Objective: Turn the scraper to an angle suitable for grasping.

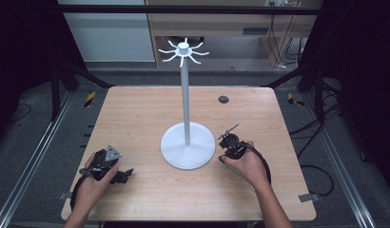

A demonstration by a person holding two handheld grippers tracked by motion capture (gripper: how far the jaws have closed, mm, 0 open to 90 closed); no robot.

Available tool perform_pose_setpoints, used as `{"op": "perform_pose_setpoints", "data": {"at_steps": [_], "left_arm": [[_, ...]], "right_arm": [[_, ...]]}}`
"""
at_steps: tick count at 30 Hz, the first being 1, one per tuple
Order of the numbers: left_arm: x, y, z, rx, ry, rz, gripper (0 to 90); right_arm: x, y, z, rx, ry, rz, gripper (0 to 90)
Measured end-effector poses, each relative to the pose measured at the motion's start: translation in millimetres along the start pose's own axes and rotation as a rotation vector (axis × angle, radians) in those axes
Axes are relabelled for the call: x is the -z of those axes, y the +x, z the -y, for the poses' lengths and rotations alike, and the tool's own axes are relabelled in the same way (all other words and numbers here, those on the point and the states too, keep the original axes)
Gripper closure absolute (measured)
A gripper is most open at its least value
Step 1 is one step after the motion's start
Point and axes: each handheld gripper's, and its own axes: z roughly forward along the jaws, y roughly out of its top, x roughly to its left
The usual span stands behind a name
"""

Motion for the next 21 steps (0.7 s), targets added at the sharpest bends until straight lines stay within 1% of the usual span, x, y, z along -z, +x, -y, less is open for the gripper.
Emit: {"op": "perform_pose_setpoints", "data": {"at_steps": [3, 4, 6, 9, 13, 21], "left_arm": [[-0.1, 0.2, 0.1, 0.001, 0.000, 0.000, 3.5], [-0.1, 0.3, 0.1, 0.001, 0.000, 0.000, 3.6], [0.1, 0.4, 0.1, 0.001, 0.000, 0.000, 3.6], [0.0, 0.4, 0.2, 0.001, 0.000, 0.000, 3.6], [0.0, 0.4, 0.1, 0.001, 0.000, 0.000, 3.6], [-0.2, 0.0, 0.1, -0.001, 0.000, 0.000, 3.6]], "right_arm": [[-3.7, -0.2, -0.9, 0.003, 0.023, -0.005, 63.6], [-4.4, 0.5, -1.2, -0.007, 0.032, -0.012, 63.6], [-6.4, 0.2, -1.2, 0.007, 0.037, -0.014, 63.7], [-7.6, 1.1, -1.3, 0.005, 0.057, -0.015, 64.6], [-7.4, 0.9, -1.0, 0.000, 0.066, -0.021, 66.3], [-10.0, 0.3, -0.7, 0.009, 0.084, -0.026, 72.3]]}}
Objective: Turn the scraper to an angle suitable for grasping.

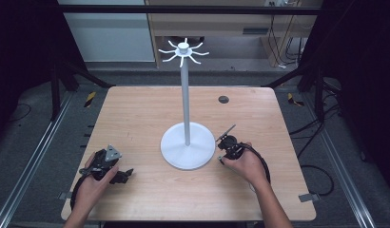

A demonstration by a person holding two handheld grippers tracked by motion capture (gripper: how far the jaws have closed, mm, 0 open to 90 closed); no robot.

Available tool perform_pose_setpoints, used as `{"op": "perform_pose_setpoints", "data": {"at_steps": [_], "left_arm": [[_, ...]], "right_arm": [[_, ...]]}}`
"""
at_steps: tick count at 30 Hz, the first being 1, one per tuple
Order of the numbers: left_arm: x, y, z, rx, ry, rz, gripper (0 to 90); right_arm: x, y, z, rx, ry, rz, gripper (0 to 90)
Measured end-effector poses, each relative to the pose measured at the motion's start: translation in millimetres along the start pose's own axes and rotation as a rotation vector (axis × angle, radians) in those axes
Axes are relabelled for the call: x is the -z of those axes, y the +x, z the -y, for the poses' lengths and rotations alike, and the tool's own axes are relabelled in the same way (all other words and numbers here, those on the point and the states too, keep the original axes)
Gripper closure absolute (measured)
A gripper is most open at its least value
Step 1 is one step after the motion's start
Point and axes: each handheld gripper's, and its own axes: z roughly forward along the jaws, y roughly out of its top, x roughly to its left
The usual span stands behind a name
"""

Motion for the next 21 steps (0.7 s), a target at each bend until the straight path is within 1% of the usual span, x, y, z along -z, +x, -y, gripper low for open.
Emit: {"op": "perform_pose_setpoints", "data": {"at_steps": [4, 5, 6, 7, 10, 11, 12, 13, 14, 15, 16, 17, 18, 20, 21], "left_arm": [[0.0, -0.2, -0.1, -0.001, 0.001, 0.002, 3.6], [0.1, -0.1, -0.1, -0.001, 0.001, 0.001, 3.6], [0.1, -0.1, -0.1, -0.001, 0.001, 0.001, 3.6], [0.1, -0.1, -0.1, -0.001, 0.000, 0.001, 3.5], [0.1, 0.3, 0.1, 0.001, 0.000, 0.000, 3.6], [0.1, 0.3, 0.1, 0.001, 0.000, 0.000, 3.6], [0.0, 0.3, 0.0, 0.001, 0.000, 0.001, 3.6], [0.0, 0.3, 0.0, 0.000, 0.000, 0.000, 3.6], [0.0, 0.3, 0.0, 0.000, 0.000, 0.000, 3.6], [0.0, 0.2, 0.0, 0.000, 0.000, 0.000, 3.6], [0.2, 0.1, 0.0, 0.000, 0.000, 0.000, 3.6], [0.2, 0.2, 0.0, 0.000, 0.000, 0.000, 3.6], [0.2, 0.2, 0.0, 0.000, 0.000, 0.000, 3.6], [0.1, 0.3, 0.1, 0.002, 0.001, -0.001, 3.6], [0.3, 0.4, 0.1, 0.003, 0.001, -0.001, 3.6]], "right_arm": [[0.1, -0.3, -0.3, -0.004, 0.002, -0.010, 72.7], [0.3, 0.2, -0.5, -0.003, 0.005, -0.006, 73.1], [0.1, 0.5, -0.4, 0.011, 0.003, 0.011, 73.6], [0.3, 0.7, -0.2, 0.017, 0.005, 0.015, 74.0], [3.2, 0.4, 0.4, 0.012, -0.010, 0.018, 74.3], [8.8, -0.4, 1.7, 0.003, -0.040, 0.017, 74.4], [12.5, -1.4, 2.3, 0.002, -0.056, 0.017, 74.5], [16.8, -1.3, 2.9, -0.011, -0.070, 0.020, 74.5], [16.8, -1.3, 2.9, -0.011, -0.070, 0.020, 74.5], [20.2, -1.8, 3.6, -0.018, -0.084, 0.012, 74.5], [27.6, -3.2, 5.7, -0.025, -0.117, 0.010, 74.6], [31.4, -3.7, 6.7, -0.027, -0.130, 0.010, 74.6], [31.4, -3.7, 6.7, -0.027, -0.130, 0.010, 74.6], [39.7, -4.3, 8.6, -0.032, -0.161, 0.006, 74.6], [47.2, -4.7, 10.2, -0.035, -0.187, 0.008, 74.7]]}}
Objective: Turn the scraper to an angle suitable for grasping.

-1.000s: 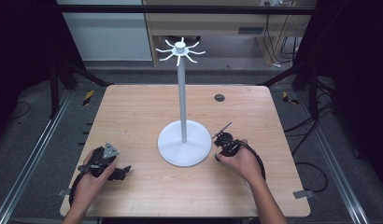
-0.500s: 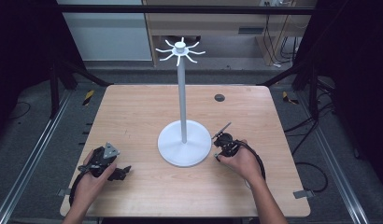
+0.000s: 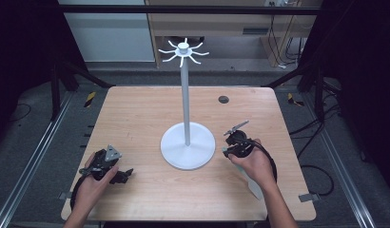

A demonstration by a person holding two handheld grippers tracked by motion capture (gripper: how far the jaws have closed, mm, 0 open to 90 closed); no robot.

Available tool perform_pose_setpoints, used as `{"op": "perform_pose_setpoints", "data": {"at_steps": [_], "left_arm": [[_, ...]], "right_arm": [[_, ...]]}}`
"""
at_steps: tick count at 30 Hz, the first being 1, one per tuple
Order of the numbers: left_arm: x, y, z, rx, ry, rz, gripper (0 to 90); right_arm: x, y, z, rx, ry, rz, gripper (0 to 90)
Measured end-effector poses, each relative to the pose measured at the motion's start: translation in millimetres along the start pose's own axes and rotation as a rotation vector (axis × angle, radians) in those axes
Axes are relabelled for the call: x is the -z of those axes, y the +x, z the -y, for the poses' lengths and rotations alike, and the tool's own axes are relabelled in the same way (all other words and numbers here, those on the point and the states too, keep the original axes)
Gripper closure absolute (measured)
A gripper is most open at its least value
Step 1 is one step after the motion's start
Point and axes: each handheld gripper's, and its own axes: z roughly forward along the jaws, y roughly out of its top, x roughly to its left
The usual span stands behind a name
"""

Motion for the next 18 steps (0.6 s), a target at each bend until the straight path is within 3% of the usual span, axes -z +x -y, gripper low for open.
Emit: {"op": "perform_pose_setpoints", "data": {"at_steps": [12, 18], "left_arm": [[0.3, 0.3, 0.1, 0.002, -0.001, 0.001, 3.6], [0.5, 0.3, 0.1, 0.002, 0.000, 0.000, 3.5]], "right_arm": [[36.4, -3.5, -1.2, -0.019, -0.097, 0.005, 74.9], [63.2, -9.8, -3.2, -0.027, -0.182, 0.025, 75.0]]}}
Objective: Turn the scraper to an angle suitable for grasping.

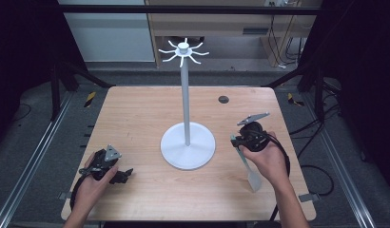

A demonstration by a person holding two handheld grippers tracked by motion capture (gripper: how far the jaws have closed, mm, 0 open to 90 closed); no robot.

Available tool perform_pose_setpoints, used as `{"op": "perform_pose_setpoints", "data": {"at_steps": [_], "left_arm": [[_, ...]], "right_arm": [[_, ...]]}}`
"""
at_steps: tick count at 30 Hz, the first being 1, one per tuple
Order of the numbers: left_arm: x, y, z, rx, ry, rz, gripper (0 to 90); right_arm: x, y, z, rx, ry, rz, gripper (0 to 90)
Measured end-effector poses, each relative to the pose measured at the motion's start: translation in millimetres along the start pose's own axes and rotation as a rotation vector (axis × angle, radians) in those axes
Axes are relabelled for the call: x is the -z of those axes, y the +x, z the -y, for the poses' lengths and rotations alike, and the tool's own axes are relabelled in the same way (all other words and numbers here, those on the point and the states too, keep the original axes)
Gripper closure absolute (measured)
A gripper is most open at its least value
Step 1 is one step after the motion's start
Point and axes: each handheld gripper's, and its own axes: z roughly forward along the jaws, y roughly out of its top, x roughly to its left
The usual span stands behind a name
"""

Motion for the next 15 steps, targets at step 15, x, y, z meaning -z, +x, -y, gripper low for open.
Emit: {"op": "perform_pose_setpoints", "data": {"at_steps": [15], "left_arm": [[0.3, 0.5, 0.2, 0.002, 0.001, 0.000, 3.6]], "right_arm": [[43.8, -5.3, -16.9, -0.019, -0.207, 0.029, 75.0]]}}
